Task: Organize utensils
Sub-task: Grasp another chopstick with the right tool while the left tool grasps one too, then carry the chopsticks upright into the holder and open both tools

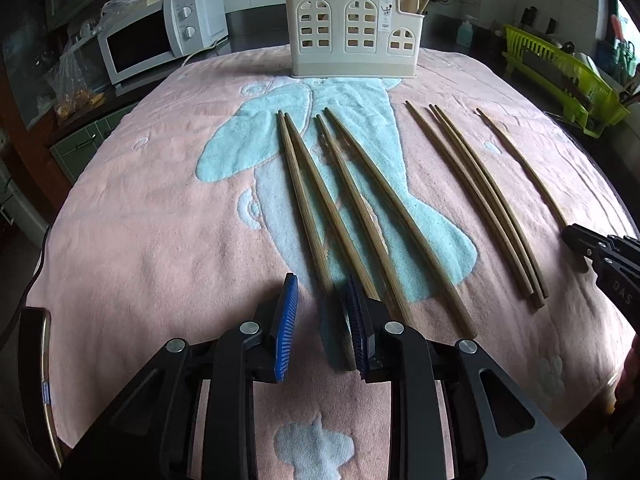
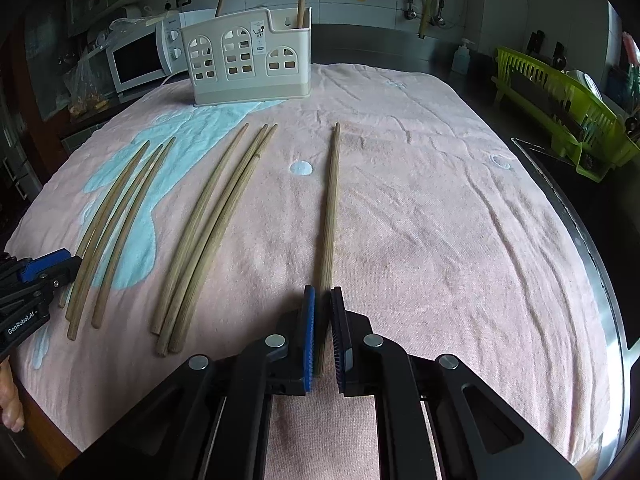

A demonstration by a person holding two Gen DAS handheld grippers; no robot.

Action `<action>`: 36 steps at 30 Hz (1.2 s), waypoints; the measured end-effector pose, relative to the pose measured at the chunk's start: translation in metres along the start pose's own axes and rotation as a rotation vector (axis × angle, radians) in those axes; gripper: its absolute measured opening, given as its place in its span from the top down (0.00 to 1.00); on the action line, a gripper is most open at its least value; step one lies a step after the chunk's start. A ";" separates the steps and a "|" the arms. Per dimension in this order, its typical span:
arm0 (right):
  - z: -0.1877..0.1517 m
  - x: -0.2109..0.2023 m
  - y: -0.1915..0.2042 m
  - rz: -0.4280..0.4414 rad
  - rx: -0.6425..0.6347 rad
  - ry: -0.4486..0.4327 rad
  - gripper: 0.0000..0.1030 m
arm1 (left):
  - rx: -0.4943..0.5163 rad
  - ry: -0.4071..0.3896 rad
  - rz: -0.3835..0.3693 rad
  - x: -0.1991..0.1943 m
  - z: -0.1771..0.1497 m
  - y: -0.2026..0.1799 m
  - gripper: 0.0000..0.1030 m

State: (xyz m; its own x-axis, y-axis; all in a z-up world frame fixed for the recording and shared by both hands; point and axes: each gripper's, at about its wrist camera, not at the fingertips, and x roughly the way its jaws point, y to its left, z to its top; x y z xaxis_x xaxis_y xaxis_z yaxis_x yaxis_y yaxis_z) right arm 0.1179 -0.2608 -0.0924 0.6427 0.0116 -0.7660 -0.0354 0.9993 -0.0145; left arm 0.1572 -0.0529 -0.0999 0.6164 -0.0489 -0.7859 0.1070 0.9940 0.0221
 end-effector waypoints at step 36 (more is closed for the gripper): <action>0.042 -0.072 0.010 0.059 -0.042 -0.218 0.94 | -0.040 -0.202 -0.131 -0.047 0.035 0.050 0.95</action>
State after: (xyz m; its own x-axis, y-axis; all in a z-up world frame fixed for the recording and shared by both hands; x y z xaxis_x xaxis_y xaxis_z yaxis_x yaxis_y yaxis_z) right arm 0.1035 -0.2506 -0.0102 0.7885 0.0822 -0.6095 -0.1069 0.9943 -0.0042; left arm 0.1613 -0.0039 -0.0405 0.7431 -0.1920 -0.6410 0.1678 0.9808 -0.0992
